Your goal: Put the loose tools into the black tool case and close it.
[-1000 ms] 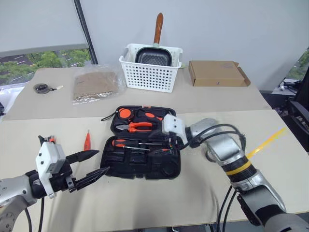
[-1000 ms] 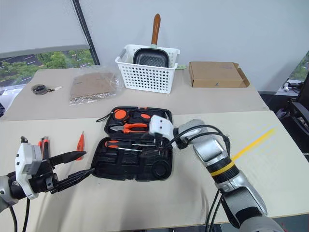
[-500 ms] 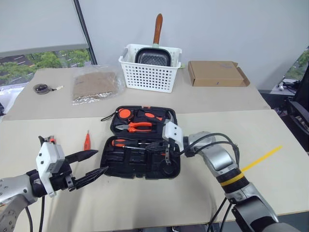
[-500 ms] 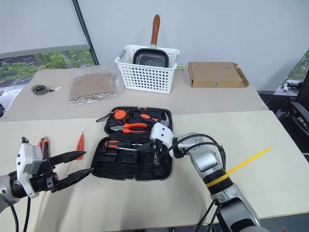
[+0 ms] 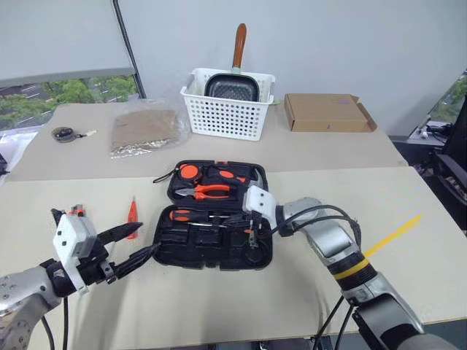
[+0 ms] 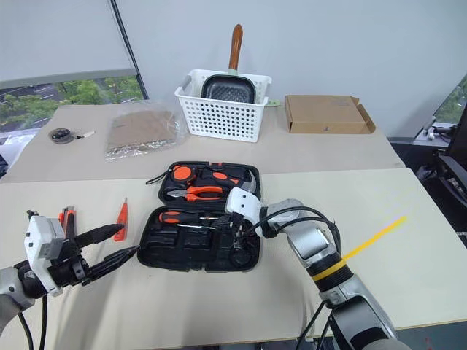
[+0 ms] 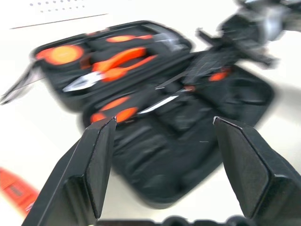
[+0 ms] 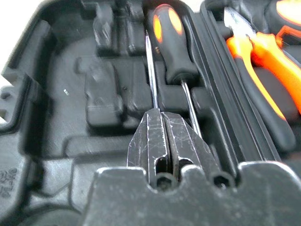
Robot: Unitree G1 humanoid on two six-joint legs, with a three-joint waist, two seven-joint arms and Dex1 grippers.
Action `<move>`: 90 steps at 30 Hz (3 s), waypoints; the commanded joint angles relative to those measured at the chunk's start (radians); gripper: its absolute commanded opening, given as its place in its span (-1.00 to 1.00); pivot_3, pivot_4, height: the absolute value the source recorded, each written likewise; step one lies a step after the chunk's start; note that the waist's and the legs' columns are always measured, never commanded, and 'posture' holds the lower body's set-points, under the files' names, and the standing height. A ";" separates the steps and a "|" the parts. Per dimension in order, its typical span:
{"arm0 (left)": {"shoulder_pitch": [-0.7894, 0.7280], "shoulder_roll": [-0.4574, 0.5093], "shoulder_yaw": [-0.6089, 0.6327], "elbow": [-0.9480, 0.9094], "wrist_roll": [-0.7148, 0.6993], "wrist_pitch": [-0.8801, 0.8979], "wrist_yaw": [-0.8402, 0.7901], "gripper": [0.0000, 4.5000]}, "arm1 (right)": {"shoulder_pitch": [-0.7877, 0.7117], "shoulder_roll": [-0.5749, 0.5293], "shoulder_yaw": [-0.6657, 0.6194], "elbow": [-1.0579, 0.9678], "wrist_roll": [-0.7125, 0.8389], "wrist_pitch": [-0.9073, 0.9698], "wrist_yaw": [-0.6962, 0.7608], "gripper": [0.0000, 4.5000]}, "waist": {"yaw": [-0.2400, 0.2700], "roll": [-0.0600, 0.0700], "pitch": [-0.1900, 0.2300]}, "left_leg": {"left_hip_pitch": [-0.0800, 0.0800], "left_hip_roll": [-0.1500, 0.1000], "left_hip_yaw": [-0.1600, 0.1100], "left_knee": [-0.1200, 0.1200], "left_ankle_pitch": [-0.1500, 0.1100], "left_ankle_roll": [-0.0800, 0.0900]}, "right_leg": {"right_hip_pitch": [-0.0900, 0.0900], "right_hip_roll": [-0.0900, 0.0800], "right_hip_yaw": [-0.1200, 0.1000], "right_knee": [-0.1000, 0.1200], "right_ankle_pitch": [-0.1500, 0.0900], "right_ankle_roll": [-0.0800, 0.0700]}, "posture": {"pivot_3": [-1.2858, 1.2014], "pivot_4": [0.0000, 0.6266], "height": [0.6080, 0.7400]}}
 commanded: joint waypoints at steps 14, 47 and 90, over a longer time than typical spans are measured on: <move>-0.290 -0.267 -0.166 0.124 0.234 0.256 0.646 0.57 | -0.102 -0.236 -0.301 0.003 0.311 0.015 0.307 0.96 | 0.001 -0.002 0.000 | 0.000 -0.001 0.001 0.000 -0.001 0.002 | 0.002 -0.002 -0.001 -0.002 0.006 -0.008 | 0.03 -0.52 0.39; -0.416 -0.018 -0.379 0.225 0.210 -0.234 -0.183 -0.78 | -0.025 -0.388 -0.395 -0.036 0.395 0.099 0.348 1.00 | 0.023 -0.002 0.001 | -0.002 -0.001 0.004 0.001 -0.001 0.003 | 0.000 -0.005 -0.001 -0.003 0.007 -0.010 | 0.03 -0.52 0.39; -0.848 0.107 -0.770 0.879 0.562 -0.720 -0.787 -0.78 | 0.134 -0.434 -0.430 -0.141 0.397 0.046 0.307 1.00 | 0.003 0.000 0.002 | -0.003 -0.001 0.006 0.005 -0.002 0.007 | 0.000 -0.003 0.000 -0.002 0.006 -0.004 | 0.03 -0.52 0.39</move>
